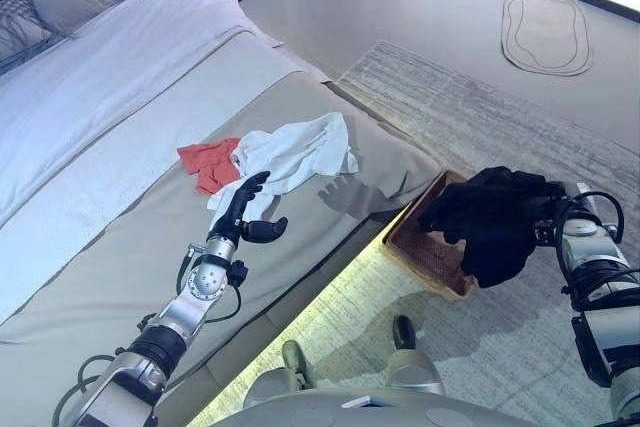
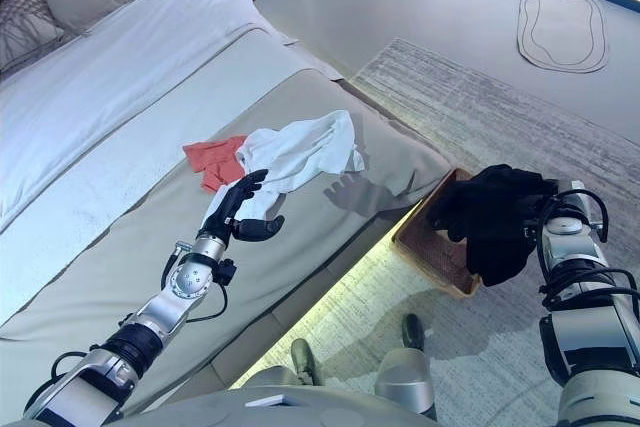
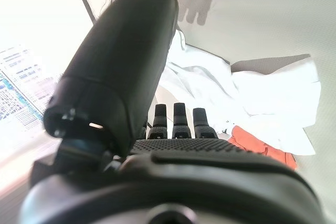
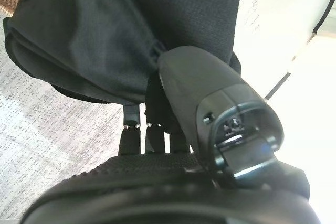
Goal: Pick up the clothes from the bed and place them into the basket
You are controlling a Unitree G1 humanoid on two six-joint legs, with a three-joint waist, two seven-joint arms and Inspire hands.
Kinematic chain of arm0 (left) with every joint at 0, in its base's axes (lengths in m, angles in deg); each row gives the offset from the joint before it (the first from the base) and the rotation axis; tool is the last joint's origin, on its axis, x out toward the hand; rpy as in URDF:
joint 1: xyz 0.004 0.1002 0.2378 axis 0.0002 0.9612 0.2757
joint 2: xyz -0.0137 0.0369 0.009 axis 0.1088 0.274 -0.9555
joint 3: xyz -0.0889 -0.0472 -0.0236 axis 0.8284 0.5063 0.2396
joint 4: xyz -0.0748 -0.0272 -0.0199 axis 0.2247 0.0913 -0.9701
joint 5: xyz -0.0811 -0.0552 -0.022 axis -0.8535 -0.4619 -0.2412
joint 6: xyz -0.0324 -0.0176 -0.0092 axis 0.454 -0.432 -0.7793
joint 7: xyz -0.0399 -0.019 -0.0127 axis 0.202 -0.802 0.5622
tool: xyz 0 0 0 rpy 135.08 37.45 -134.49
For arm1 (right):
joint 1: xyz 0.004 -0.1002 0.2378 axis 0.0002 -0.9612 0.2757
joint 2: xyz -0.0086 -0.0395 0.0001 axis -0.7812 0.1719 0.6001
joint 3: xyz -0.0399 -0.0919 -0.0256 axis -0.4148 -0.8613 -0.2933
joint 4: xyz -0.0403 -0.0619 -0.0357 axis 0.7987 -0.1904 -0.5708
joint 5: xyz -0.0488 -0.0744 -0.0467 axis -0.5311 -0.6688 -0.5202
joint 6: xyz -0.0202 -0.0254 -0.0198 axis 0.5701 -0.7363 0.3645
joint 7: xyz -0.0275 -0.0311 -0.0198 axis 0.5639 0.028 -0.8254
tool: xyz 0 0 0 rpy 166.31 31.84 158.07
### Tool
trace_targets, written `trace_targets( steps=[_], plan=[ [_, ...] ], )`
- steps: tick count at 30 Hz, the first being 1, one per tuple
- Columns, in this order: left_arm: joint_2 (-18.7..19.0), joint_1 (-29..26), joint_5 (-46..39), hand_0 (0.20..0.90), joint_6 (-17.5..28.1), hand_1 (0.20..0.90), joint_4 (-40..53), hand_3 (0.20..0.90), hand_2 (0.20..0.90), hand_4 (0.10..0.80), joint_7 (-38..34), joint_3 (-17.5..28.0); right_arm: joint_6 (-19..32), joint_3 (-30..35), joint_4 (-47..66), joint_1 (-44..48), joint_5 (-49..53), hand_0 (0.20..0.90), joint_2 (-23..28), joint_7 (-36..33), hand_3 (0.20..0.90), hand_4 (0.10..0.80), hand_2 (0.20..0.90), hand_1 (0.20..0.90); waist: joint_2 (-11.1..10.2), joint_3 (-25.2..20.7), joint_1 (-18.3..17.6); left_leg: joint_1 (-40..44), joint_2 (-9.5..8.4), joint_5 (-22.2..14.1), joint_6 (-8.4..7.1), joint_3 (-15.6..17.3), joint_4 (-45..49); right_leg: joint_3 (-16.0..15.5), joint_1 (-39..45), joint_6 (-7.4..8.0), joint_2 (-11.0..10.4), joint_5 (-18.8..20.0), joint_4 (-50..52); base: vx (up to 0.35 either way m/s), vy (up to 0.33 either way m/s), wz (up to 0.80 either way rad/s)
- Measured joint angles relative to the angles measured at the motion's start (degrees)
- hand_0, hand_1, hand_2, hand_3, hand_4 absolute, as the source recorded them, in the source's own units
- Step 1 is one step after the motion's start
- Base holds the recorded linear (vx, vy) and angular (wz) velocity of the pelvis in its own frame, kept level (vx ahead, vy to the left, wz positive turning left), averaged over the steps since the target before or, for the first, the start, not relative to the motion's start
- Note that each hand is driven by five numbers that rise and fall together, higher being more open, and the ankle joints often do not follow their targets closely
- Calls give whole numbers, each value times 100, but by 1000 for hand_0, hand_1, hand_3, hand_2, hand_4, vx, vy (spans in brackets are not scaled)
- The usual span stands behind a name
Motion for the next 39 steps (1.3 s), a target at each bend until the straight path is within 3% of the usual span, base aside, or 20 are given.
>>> trace_targets(
  steps=[23,31,39],
  plan=[
    [-8,15,0,900,-12,900,0,900,900,800,-2,-2,-12,-168,-30,1,-344,900,-53,153,900,800,900,900,-111,-170,161,2,15,10,4,-55,0,-46,49,-2,11,1,1,-1,0,0],
    [-10,34,-2,900,-30,900,0,900,900,800,-78,1,19,-368,182,78,-749,900,-52,-336,900,800,900,900,-222,-238,273,12,16,22,-13,-137,-20,-154,118,-1,3,1,-1,6,13,5],
    [-39,104,-2,900,-30,900,14,900,900,800,-224,3,317,-986,799,606,-992,900,-61,-711,900,800,900,900,-220,-239,525,-50,19,89,-20,-424,-21,-397,215,-4,-5,-3,-5,33,23,16]
  ],
)
